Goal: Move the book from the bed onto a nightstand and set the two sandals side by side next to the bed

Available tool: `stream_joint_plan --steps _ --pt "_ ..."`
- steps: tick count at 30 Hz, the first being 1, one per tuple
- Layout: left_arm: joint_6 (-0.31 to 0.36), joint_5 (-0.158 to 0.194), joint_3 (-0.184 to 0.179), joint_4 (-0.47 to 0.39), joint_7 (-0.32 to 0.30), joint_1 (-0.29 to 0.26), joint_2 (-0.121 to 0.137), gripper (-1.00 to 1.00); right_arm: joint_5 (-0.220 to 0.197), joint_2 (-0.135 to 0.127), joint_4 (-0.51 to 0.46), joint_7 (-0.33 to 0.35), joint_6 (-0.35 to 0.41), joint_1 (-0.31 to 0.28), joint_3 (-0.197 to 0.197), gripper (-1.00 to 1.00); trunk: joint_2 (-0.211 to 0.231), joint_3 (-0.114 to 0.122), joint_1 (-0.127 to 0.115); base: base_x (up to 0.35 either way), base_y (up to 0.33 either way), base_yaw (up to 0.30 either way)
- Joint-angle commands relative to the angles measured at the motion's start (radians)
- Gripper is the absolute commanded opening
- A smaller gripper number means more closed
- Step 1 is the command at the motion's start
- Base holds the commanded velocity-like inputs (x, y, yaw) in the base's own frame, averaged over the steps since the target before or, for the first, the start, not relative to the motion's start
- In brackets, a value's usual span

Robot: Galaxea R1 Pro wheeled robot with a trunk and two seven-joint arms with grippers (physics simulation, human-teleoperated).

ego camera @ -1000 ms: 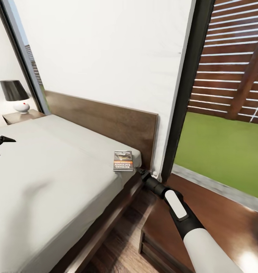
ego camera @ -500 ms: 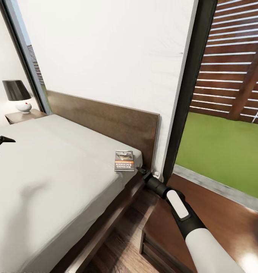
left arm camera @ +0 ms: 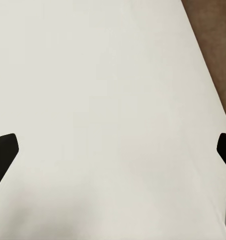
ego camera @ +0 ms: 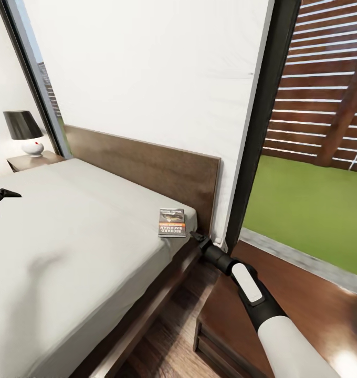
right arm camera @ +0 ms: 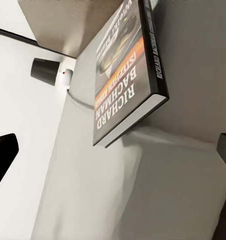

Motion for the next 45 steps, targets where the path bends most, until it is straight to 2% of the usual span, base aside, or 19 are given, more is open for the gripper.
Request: stream_joint_plan --steps 1,17,36,45 --pt "0.0 -0.004 -0.008 0.0 -0.009 -0.001 0.002 1.0 -0.005 0.0 0.0 0.0 0.004 -0.001 -0.002 1.0 0.0 -0.001 0.0 0.0 0.0 0.0" --pt "-0.001 -0.004 -0.01 0.0 -0.009 -0.001 0.002 1.0 -0.001 -0.001 0.002 0.0 0.005 0.0 -0.047 1.0 0.0 -0.001 0.0 0.0 0.0 0.0" --pt "-0.002 -0.004 -0.01 0.02 -0.009 -0.001 0.002 1.0 -0.002 -0.012 0.008 0.0 0.003 -0.001 -0.05 1.0 0.0 -0.001 0.0 0.0 0.0 0.001" --pt "-0.002 -0.005 -0.01 0.022 -0.009 -0.001 0.002 1.0 -0.002 -0.013 0.008 0.0 0.003 -0.001 -0.05 1.0 0.0 -0.001 0.0 0.0 0.0 0.11"
